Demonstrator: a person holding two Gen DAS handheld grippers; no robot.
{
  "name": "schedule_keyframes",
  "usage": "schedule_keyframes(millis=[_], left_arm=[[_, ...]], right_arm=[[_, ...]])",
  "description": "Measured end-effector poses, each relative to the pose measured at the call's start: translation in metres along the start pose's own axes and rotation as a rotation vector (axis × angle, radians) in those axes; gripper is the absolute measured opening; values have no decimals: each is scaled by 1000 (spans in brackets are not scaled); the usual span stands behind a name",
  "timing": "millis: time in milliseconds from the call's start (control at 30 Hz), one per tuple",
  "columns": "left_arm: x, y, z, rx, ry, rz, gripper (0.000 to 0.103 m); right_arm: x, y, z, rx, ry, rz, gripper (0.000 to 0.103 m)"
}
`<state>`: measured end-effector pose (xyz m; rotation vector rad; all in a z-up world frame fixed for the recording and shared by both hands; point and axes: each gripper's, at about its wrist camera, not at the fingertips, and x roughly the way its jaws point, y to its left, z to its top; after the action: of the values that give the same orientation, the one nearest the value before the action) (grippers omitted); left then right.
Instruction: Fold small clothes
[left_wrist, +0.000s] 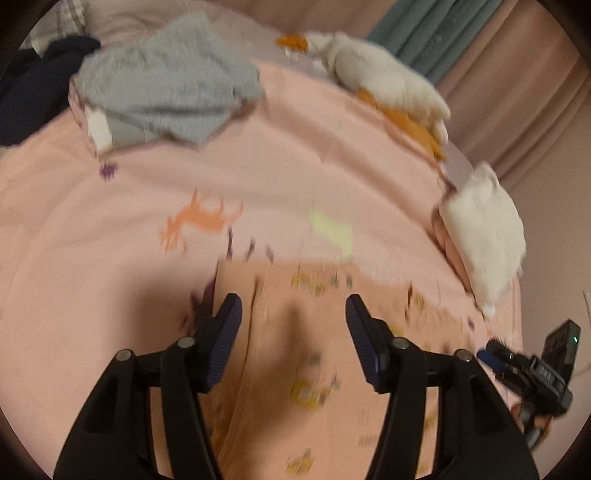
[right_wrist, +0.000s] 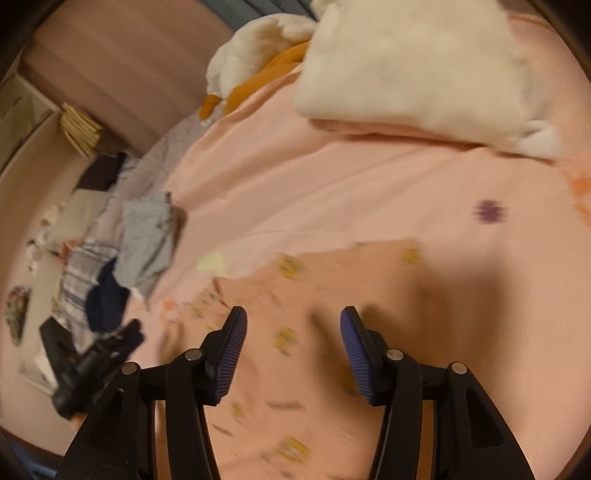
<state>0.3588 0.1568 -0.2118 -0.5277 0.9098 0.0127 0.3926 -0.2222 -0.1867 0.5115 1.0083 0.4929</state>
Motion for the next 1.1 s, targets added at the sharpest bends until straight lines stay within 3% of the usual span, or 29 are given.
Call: schedule_keyframes(millis=[167,333,500,567,633,667,800,967,1100], left_arm=[[9,24,-9,-45,21,65,61],[24,42,-3,-142,64,-73,60],[33,38,5,-107,71,-78,60],[41,39,5,-100,95,-102,60],[44,42,4,-117,105,-93,59],[44,43,6,-119,103,-99,59],[28,45,8,-113,63,-102,59],[10,27,10,-80,39,-229,61],[29,13,7,-11,106,-150,59]], right_arm=[[-14,-28,3,6,-13,-102,64],[2,-36,14,14,-16,-58,64],[32,-36,26,7,-2,-86,64],[44,-39,25,9,14,-76,59],[53,-39,23,-11,26,-99,40],[55,-37,22,-27,21,-122,38],[48,-37,21,-55,13,-128,38],[37,-38,24,-59,-14,-109,38],[45,-34,23,-85,8,-139,33]])
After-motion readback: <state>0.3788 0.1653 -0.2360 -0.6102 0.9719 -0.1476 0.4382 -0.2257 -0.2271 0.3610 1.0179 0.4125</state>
